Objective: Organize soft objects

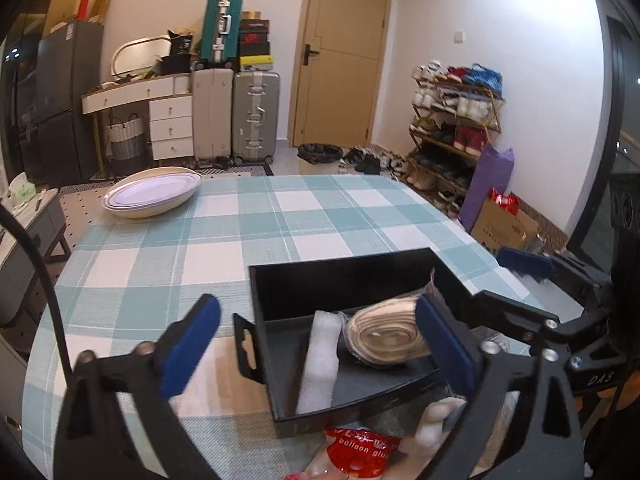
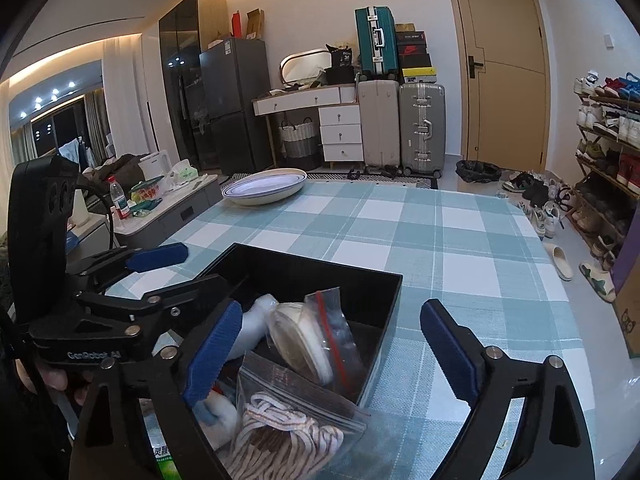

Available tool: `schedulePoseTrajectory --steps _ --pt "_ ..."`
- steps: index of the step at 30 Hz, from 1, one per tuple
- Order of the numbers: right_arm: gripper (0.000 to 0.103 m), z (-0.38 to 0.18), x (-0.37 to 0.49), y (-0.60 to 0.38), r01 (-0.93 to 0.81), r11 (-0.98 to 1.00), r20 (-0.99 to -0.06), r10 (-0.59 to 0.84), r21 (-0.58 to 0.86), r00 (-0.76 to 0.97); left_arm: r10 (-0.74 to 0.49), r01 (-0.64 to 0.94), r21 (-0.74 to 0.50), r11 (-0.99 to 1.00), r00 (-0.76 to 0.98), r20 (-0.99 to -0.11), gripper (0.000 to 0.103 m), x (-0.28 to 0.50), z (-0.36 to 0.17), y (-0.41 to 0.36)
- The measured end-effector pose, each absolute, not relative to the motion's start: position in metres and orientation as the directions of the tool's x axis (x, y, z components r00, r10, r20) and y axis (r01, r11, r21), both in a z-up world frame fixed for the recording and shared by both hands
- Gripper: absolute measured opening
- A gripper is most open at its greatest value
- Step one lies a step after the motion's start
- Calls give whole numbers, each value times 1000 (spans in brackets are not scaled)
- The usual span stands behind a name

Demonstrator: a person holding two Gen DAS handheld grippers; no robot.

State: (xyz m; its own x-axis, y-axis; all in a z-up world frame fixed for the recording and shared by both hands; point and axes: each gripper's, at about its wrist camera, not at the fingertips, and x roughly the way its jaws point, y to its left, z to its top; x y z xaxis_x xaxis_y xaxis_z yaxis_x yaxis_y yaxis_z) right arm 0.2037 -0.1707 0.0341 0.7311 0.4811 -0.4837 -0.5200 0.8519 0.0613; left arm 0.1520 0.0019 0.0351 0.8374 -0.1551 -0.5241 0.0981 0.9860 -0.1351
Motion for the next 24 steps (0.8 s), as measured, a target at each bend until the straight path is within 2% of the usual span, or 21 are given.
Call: schedulePoseTrajectory --steps 2,13,24 --pt "102 36 198 -176 -515 854 -477 485 77 733 -151 94 -134 987 839 -522 103 147 38 6" --pt "102 41 164 -189 -490 867 -440 478 96 760 -124 85 -97 992 843 -524 103 108 47 18" --pt "102 23 133 -198 -508 854 -474 496 112 728 -138 123 -65 990 832 -538 103 74 41 14"
